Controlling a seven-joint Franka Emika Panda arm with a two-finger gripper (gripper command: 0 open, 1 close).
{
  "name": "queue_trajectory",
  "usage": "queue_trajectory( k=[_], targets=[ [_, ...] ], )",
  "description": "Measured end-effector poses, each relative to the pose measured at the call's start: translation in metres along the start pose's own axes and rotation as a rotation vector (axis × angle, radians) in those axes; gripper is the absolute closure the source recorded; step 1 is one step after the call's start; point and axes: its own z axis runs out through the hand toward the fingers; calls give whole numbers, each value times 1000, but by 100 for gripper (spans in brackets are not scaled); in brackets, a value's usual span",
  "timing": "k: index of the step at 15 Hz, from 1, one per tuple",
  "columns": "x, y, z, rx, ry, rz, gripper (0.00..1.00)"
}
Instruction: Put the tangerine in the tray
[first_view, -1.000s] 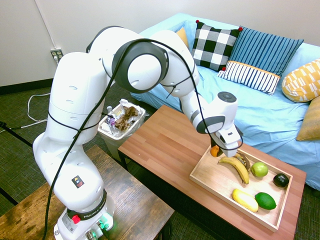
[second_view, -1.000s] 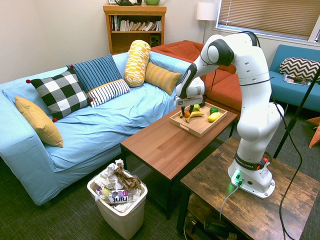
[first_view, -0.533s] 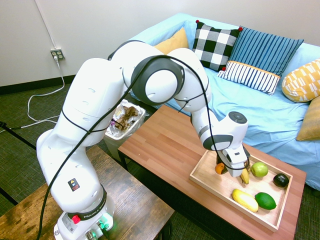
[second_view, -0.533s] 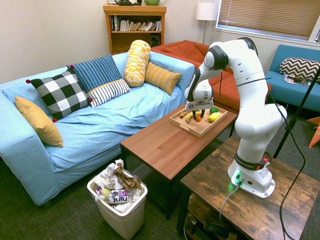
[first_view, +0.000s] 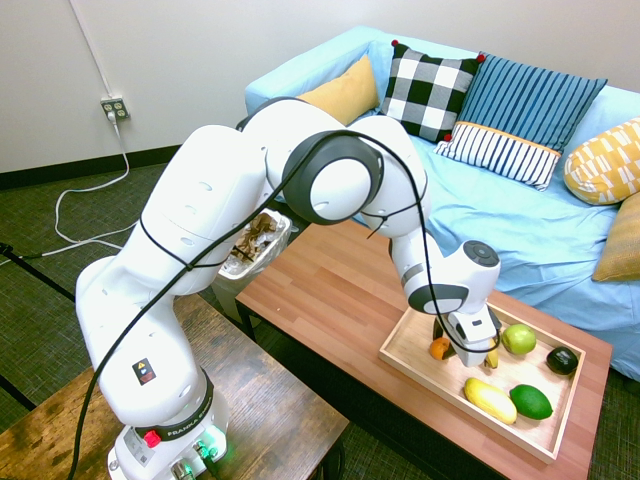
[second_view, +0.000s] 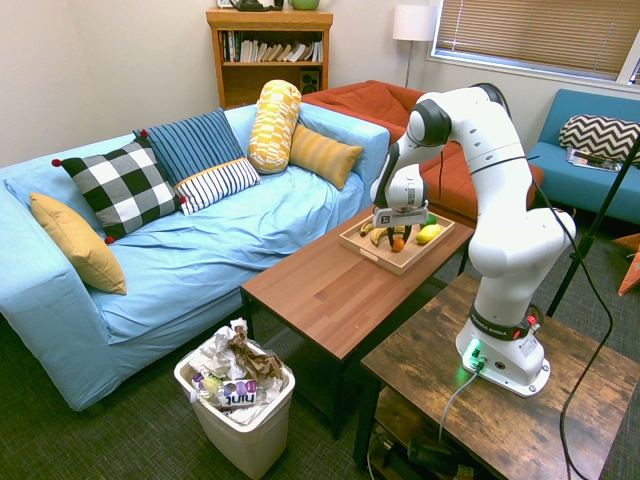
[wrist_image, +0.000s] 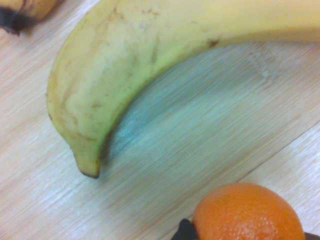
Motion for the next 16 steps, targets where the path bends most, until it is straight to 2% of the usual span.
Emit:
queue_trajectory(
  k=[8, 16],
  targets=[
    [3, 1, -4, 17, -2, -25, 0],
    [22, 8, -85, 95, 44, -34, 0]
  ],
)
